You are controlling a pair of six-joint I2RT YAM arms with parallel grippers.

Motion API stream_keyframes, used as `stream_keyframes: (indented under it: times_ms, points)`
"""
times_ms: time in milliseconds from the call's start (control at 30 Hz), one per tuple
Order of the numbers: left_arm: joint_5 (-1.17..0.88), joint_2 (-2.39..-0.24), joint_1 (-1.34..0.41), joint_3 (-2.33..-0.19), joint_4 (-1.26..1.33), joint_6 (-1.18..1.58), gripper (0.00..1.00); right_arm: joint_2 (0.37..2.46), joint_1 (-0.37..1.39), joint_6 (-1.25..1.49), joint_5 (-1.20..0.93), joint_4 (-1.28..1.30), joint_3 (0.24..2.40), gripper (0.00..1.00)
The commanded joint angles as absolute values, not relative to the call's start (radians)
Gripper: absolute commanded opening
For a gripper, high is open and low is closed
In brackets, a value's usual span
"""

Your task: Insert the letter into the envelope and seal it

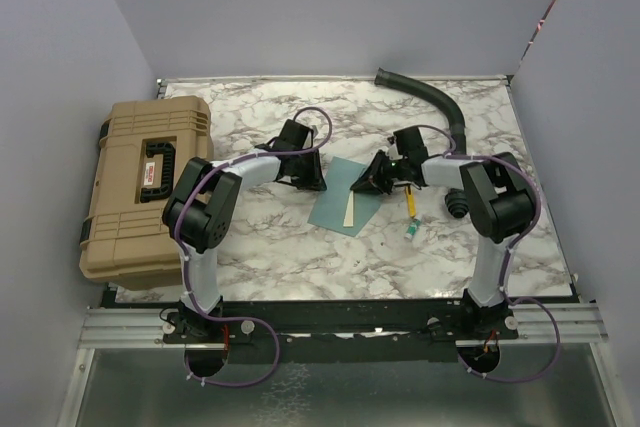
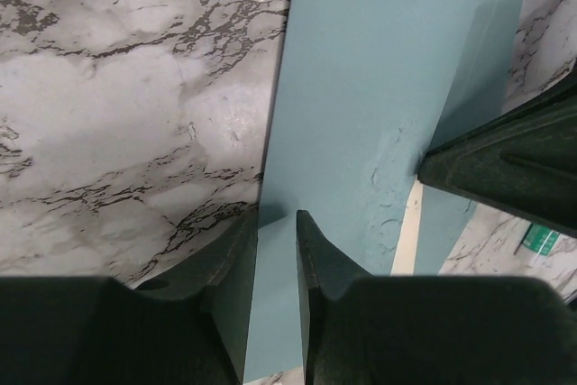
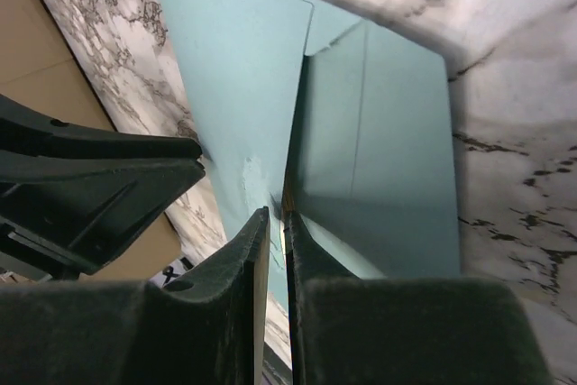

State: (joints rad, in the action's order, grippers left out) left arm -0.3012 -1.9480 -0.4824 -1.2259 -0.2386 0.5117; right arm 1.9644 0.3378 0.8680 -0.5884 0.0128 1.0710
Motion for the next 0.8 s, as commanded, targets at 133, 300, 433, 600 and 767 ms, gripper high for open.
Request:
stream_keyframes:
  times_ms: [133,300,433,600,767]
  points:
    - [-0.298,-1.955,-0.489,-1.158,-0.325,0.583,0.29,1.895,0.356,0.875,-0.507,0.070,1.025,0.23]
    - [-0.246,-1.911,-0.488,-1.170,-0.332,0.576,0.47,1.813,0.356,0.805,-0.443,0.169,1.007,0.36]
    - [-0.203,-1.852,-0.488,-1.155,-0.370,0.539,0.61,1.767,0.356,0.783,-0.455,0.172,0.945,0.38]
    - [-0.247,-1.794,-0.488,-1.061,-0.411,0.494,0.68,1.753,0.382,0.783,-0.492,0.144,0.902,0.38]
    - [-0.344,-1.790,-0.496,-0.970,-0.399,0.484,0.57,1.756,0.425,0.833,-0.501,0.086,0.878,0.43]
